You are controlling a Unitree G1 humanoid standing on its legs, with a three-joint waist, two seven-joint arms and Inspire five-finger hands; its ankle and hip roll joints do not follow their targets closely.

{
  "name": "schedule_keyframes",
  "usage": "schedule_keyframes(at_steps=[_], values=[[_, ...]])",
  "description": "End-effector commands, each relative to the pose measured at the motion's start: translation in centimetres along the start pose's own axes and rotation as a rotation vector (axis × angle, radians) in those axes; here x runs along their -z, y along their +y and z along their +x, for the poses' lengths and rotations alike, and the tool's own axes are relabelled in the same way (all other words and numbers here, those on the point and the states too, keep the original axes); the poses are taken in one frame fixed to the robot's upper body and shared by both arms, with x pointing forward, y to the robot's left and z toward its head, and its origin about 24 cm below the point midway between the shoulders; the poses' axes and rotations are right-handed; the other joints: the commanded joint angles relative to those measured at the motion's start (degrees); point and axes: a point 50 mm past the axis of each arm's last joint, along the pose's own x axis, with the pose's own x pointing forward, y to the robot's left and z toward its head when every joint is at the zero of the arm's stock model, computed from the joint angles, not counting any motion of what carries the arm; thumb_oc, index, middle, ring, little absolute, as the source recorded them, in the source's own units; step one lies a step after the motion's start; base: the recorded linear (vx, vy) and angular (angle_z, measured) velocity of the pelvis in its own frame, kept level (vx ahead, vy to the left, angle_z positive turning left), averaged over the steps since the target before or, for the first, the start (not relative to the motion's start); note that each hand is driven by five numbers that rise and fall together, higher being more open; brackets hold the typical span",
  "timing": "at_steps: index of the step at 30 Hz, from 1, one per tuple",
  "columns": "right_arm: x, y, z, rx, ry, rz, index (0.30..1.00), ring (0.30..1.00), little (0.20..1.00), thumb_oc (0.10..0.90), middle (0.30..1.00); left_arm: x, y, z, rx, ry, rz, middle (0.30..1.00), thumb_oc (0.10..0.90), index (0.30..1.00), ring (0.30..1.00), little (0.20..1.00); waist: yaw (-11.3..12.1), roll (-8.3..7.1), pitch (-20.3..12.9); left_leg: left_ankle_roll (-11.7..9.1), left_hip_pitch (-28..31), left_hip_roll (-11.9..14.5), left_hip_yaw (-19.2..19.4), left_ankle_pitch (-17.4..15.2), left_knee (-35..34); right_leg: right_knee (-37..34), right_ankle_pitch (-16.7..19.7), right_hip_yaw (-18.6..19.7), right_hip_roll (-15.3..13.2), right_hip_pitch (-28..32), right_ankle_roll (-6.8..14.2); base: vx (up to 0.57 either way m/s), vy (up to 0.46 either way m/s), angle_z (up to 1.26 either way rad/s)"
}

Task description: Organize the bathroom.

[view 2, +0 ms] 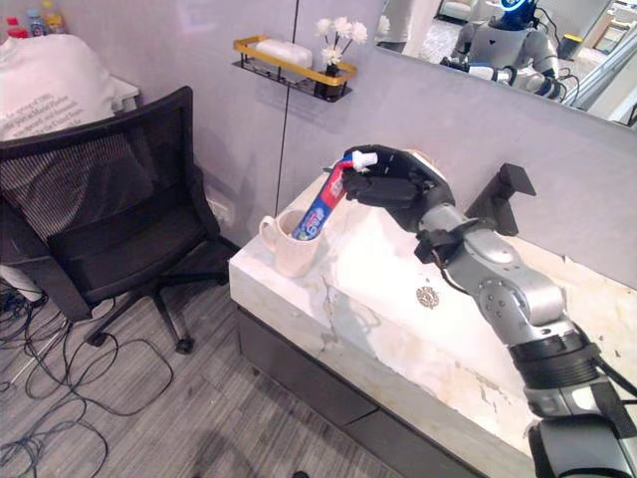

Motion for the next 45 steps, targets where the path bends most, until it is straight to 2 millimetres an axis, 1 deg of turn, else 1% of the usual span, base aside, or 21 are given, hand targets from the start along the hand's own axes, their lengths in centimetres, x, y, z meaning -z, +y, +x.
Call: schedule_keyframes(at_steps=[1,5,8,14,21,27,34,45], values=[[-6.6,0.9,-0.2,-0.027,-0.410,0.010,0.300,0.300,0.300,0.400,0.300,3.0,2.7,0.6,-0.089,0.139,0.044,0.900,0.800,0.900,0.900,0.900,2.3,-2.90,0.4,-1.1,-2.0,3.4,-1.4,-9.9,13.6,9.6,-1.2,-0.4,-0.5,-6.9,2.1,-0.04,-0.048,0.19],[-6.8,1.2,0.1,-0.027,-0.434,0.011,0.300,0.300,0.300,0.400,0.300,2.8,3.1,0.6,-0.099,0.135,0.045,0.900,0.800,0.900,0.900,0.900,2.8,-3.07,1.5,-1.1,-3.0,3.2,-2.2,-9.7,13.9,9.9,-1.1,-0.2,-0.2,-7.7,2.0,-0.04,-0.027,0.06],[-7.1,1.4,0.1,-0.022,-0.463,0.007,0.300,0.300,0.300,0.400,0.300,2.3,3.2,0.5,-0.106,0.119,0.045,0.900,0.800,0.900,0.900,0.900,3.3,-3.38,3.2,-0.9,-4.6,3.1,-3.1,-10.4,16.0,10.9,-1.3,-0.2,-0.4,-8.3,1.9,-0.04,-0.017,0.14],[-7.5,1.5,0.0,-0.016,-0.494,0.006,0.300,0.300,0.300,0.400,0.300,1.8,3.7,0.5,-0.121,0.100,0.056,0.900,0.800,0.900,0.900,0.900,3.6,-3.59,4.9,-0.5,-6.1,3.1,-3.4,-11.4,18.5,11.8,-1.4,-0.7,-0.8,-8.6,1.7,-0.02,-0.009,0.10],[-8.2,1.1,-0.4,-0.003,-0.526,0.016,0.300,0.300,0.300,0.400,0.300,1.4,4.1,0.5,-0.141,0.095,0.052,0.900,0.800,0.900,0.900,0.900,3.3,-3.97,5.4,-0.1,-6.4,2.9,-3.1,-11.8,19.2,11.7,-1.1,-0.8,-0.7,-8.7,1.8,-0.01,-0.022,-0.01],[-8.7,1.1,-0.8,-0.013,-0.543,0.013,0.300,0.300,0.300,0.400,0.300,1.3,3.9,0.5,-0.139,0.081,0.050,0.900,0.800,0.900,0.900,0.900,3.0,-3.84,5.9,-0.1,-7.0,3.0,-2.8,-12.6,21.3,12.1,-1.1,-1.1,-0.8,-8.4,1.6,-0.01,-0.003,-0.03],[-8.4,1.5,-1.0,-0.047,-0.540,0.004,0.300,0.300,0.300,0.400,0.300,1.3,3.8,0.5,-0.133,0.065,0.054,0.900,0.800,0.900,0.900,0.900,3.1,-3.64,6.5,0.1,-7.8,3.2,-2.7,-13.7,23.8,13.1,-1.7,-1.4,-1.1,-8.2,1.4,-0.01,0.012,-0.02],[-8.1,2.1,-1.2,-0.091,-0.549,-0.014,0.300,0.300,0.300,0.400,0.300,1.0,3.6,0.5,-0.130,0.049,0.060,0.900,0.800,0.900,0.900,0.900,3.4,-3.81,7.6,0.4,-9.1,3.1,-3.5,-14.2,25.4,14.2,-2.1,-1.5,-0.8,-8.8,1.1,-0.02,0.004,-0.01]])
